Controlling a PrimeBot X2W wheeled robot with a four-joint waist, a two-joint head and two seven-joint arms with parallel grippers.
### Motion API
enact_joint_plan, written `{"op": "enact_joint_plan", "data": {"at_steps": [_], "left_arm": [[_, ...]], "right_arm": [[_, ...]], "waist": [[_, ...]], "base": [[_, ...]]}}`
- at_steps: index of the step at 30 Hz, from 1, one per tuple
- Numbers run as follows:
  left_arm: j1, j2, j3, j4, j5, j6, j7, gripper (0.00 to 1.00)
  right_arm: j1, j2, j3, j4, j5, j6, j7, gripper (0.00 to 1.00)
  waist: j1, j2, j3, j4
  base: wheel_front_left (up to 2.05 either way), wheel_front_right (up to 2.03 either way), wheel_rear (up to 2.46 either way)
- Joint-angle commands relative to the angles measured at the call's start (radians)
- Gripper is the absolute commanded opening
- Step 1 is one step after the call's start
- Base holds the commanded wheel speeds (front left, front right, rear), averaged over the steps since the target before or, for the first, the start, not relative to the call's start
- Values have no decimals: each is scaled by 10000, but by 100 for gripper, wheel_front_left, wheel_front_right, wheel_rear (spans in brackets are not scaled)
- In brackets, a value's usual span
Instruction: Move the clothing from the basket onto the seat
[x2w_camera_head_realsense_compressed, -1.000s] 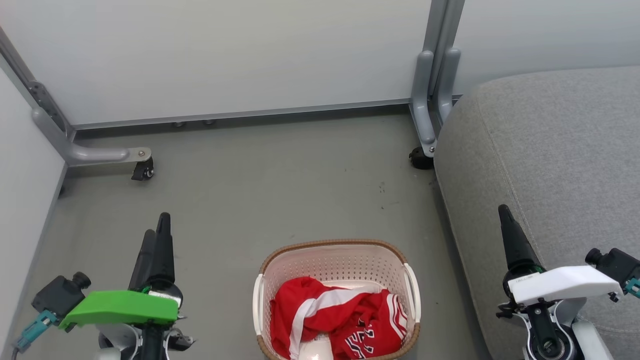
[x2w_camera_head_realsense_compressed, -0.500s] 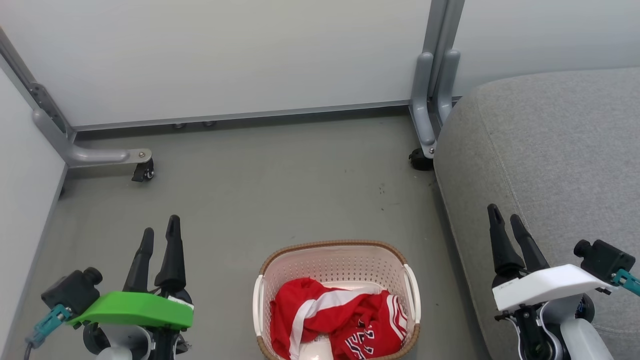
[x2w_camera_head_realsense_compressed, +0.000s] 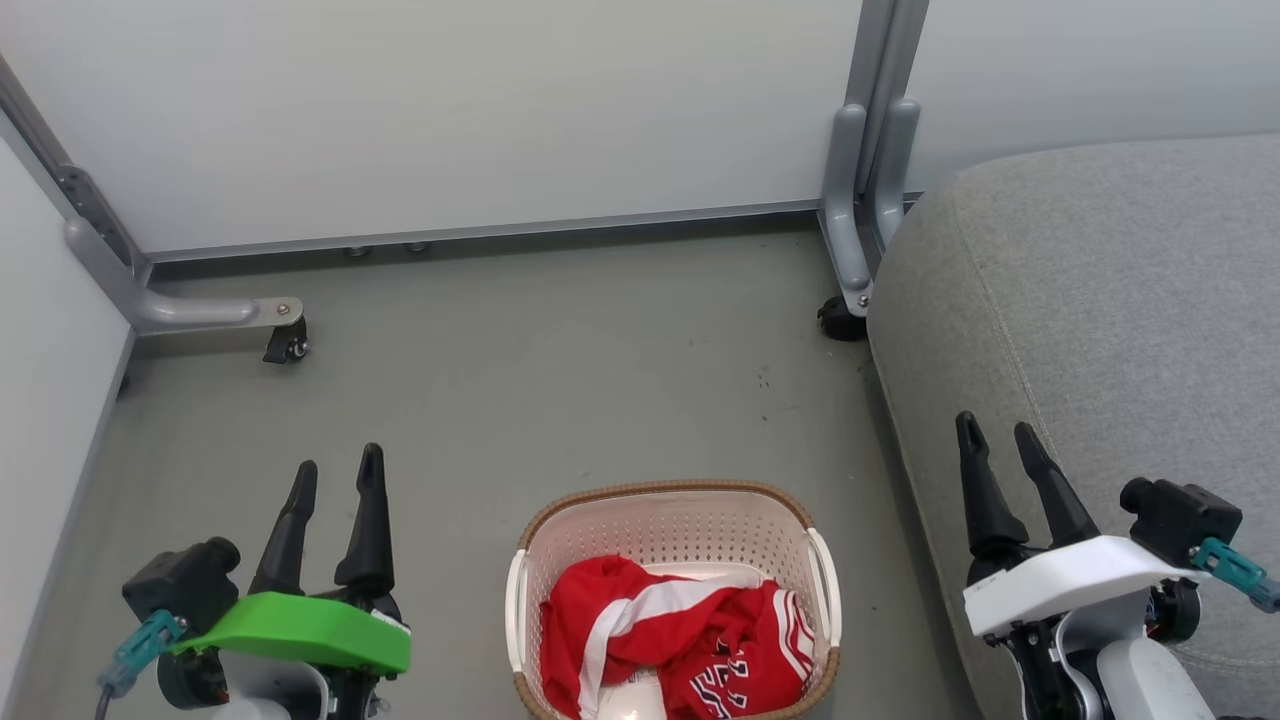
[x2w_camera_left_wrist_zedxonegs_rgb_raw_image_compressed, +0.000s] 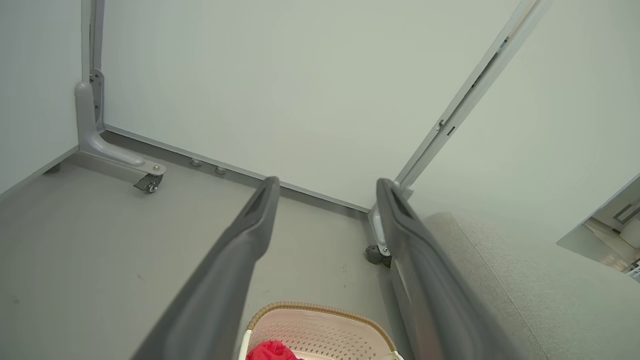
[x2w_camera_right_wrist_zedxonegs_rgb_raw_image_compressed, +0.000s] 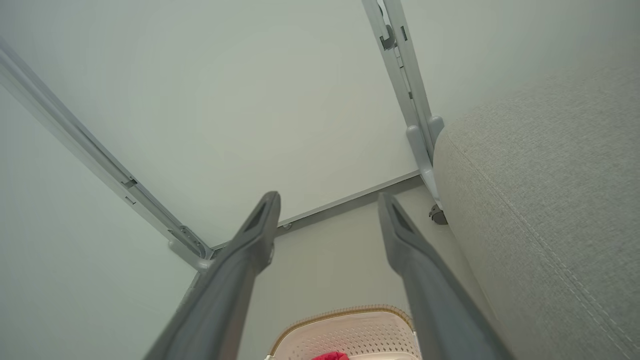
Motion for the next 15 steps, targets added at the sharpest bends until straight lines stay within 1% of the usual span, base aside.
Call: {"op": "enact_joint_plan", "data": {"at_steps": [1,15], "left_arm": [[29,-2,8,-64,354,-37,-120,100],[84,-51,-77,160,1805,-43,-464,100]], "right_arm": [[4,11,30,-39,-325,4,-109,100],[38,74,177,201,-1740,5,-467,100]], "waist": [[0,0,-1,-4],[0,0,-30,-32]], "base": [[0,0,0],[0,0,0]]}}
